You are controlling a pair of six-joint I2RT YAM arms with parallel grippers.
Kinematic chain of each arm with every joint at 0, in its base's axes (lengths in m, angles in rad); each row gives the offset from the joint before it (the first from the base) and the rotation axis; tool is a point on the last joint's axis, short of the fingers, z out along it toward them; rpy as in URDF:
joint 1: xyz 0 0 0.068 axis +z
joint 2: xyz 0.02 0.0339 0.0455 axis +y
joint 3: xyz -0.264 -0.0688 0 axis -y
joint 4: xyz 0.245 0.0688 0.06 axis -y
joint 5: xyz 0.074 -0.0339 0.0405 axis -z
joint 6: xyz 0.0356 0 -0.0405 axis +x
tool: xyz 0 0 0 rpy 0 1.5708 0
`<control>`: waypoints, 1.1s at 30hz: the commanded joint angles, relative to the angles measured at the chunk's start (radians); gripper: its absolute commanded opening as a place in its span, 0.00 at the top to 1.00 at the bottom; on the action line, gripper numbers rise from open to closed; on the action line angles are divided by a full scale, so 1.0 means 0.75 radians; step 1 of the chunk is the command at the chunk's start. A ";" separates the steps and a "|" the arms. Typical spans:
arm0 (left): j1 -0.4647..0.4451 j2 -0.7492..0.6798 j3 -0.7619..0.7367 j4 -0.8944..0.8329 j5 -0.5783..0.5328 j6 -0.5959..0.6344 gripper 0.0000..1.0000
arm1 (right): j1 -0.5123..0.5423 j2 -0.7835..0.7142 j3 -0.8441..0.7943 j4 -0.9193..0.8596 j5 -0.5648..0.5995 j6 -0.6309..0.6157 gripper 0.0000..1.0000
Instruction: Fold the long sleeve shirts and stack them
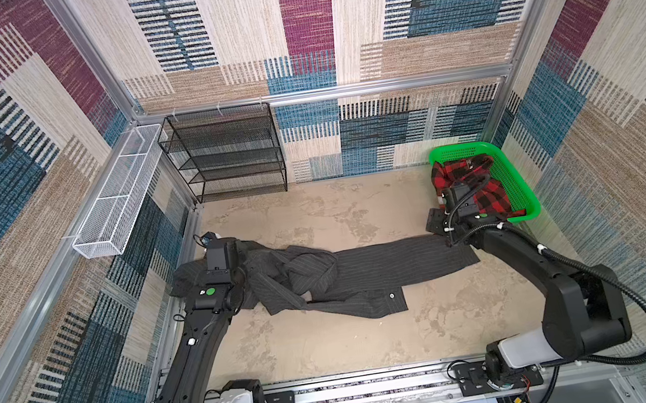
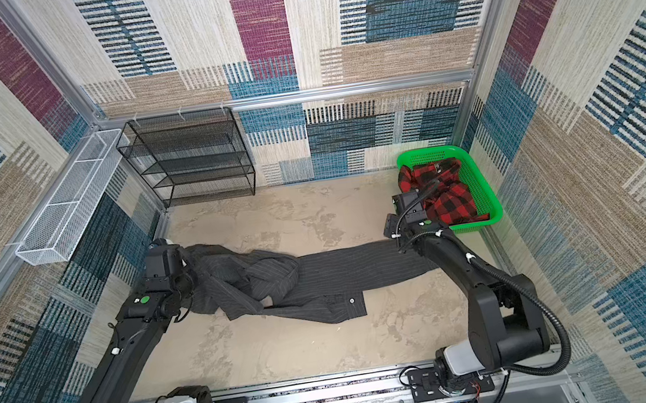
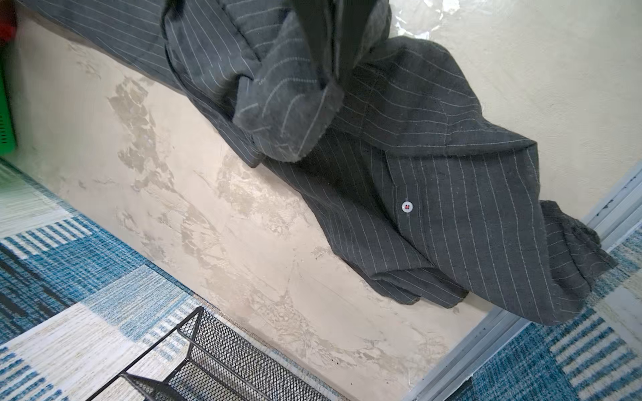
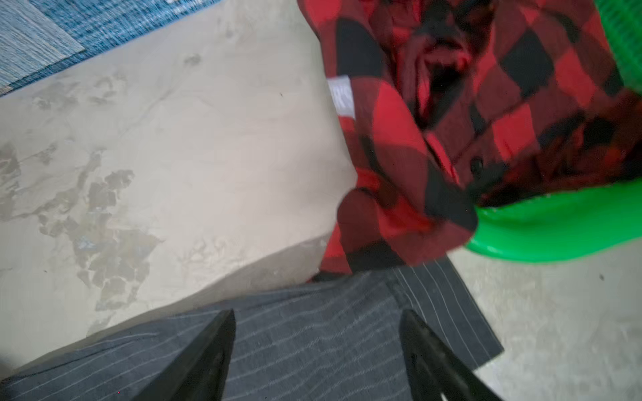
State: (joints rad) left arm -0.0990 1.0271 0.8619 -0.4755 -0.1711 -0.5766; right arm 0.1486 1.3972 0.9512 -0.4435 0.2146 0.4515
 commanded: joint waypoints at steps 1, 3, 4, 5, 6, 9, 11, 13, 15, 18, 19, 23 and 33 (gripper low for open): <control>0.001 -0.008 -0.023 0.028 0.060 -0.021 1.00 | 0.002 -0.067 -0.101 0.075 0.055 0.172 0.21; 0.001 -0.004 -0.034 0.038 0.087 -0.026 1.00 | 0.000 -0.076 -0.144 0.120 0.059 0.194 0.19; 0.000 0.000 -0.037 0.039 0.100 -0.028 1.00 | 0.000 -0.065 -0.149 0.143 0.065 0.205 0.19; -0.001 0.002 -0.041 0.039 0.110 -0.029 1.00 | -0.005 -0.047 -0.146 0.160 0.061 0.209 0.18; -0.001 0.002 -0.043 0.039 0.116 -0.029 1.00 | -0.012 -0.020 -0.135 0.181 0.054 0.214 0.18; -0.001 -0.009 -0.064 0.041 0.112 -0.029 1.00 | -0.042 0.070 -0.104 0.258 0.044 0.223 0.18; -0.001 -0.022 -0.079 0.041 0.108 -0.029 1.00 | -0.071 0.143 -0.066 0.308 0.016 0.213 0.19; -0.001 -0.037 -0.097 0.045 0.102 -0.033 1.00 | -0.096 0.220 -0.018 0.353 -0.031 0.193 0.23; -0.001 -0.041 -0.115 0.051 0.101 -0.039 1.00 | -0.106 0.309 0.051 0.379 -0.067 0.156 0.33; -0.003 -0.035 -0.137 0.056 0.107 -0.055 1.00 | -0.106 0.385 0.152 0.431 -0.142 0.091 0.54; -0.005 -0.029 -0.145 0.057 0.109 -0.061 1.00 | -0.106 0.399 0.194 0.435 -0.183 0.064 0.65; -0.038 0.005 -0.174 0.088 0.102 -0.095 1.00 | -0.107 0.376 0.324 0.411 -0.286 -0.023 0.84; -0.127 0.072 -0.142 0.115 0.054 -0.100 1.00 | -0.241 0.291 0.656 0.197 -0.226 -0.164 0.89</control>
State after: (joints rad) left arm -0.1867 1.0794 0.7452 -0.4091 -0.1074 -0.6403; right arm -0.0006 1.6131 1.4033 -0.2493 0.0185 0.3733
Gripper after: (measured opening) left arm 0.060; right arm 0.114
